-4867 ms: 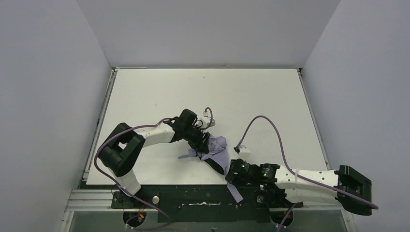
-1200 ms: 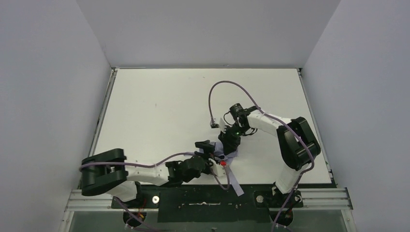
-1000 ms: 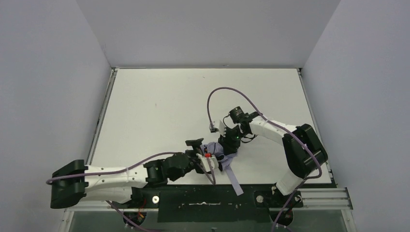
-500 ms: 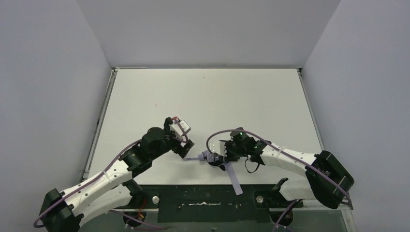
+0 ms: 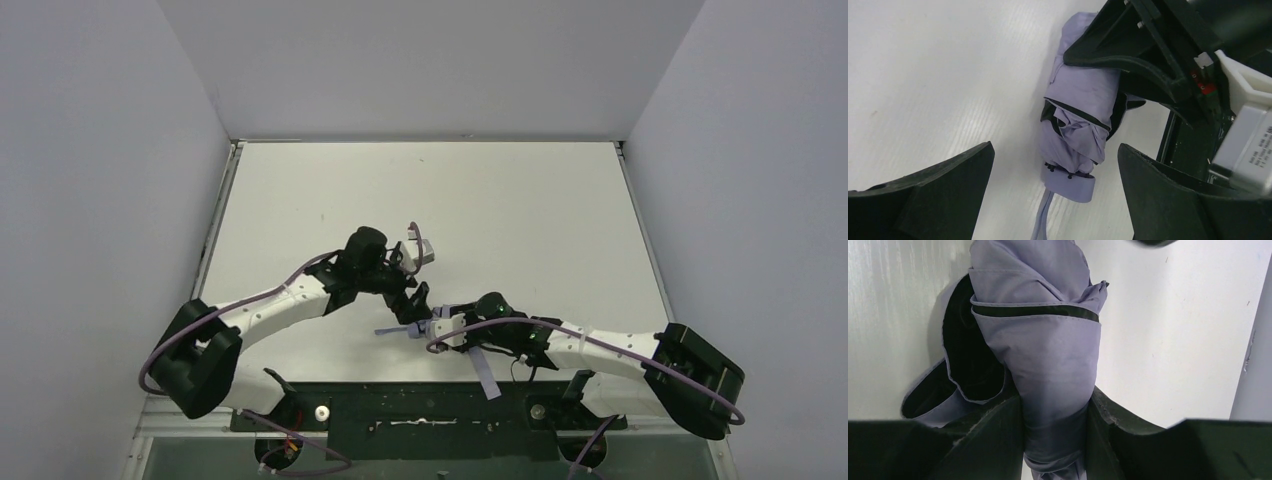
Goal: Put away the umbrella
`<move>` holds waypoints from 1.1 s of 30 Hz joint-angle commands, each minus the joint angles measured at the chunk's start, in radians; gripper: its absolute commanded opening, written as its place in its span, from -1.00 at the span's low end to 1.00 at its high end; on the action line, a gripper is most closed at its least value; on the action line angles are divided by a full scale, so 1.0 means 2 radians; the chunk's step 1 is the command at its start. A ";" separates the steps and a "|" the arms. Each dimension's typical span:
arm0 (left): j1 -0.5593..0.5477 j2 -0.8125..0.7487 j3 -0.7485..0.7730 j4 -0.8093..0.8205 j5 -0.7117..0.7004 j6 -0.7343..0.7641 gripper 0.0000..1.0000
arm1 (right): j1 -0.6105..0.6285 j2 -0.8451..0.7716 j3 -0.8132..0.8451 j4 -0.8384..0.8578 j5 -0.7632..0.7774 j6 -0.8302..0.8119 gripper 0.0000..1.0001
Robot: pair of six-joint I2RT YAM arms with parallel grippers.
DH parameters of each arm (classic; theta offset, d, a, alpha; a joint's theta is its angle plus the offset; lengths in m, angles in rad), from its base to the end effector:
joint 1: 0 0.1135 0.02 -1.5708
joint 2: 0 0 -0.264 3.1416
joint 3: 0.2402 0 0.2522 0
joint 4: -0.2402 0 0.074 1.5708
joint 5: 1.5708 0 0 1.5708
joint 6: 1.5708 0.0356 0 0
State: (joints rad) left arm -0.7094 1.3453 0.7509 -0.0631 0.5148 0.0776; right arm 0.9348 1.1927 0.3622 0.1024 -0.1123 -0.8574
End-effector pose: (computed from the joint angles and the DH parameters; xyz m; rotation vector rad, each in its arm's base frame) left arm 0.2015 -0.1961 0.2192 1.1392 1.9799 -0.9126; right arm 0.1237 0.1743 0.1457 -1.8310 1.3905 0.1689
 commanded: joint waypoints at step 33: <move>-0.027 0.226 0.078 0.049 0.109 -0.003 0.00 | 0.016 0.000 -0.013 0.100 0.052 0.027 -0.63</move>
State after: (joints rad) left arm -0.7483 1.7699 0.8700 0.0566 0.7124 0.0334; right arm 0.9573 1.1957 0.3271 0.1799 -0.0235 -0.8314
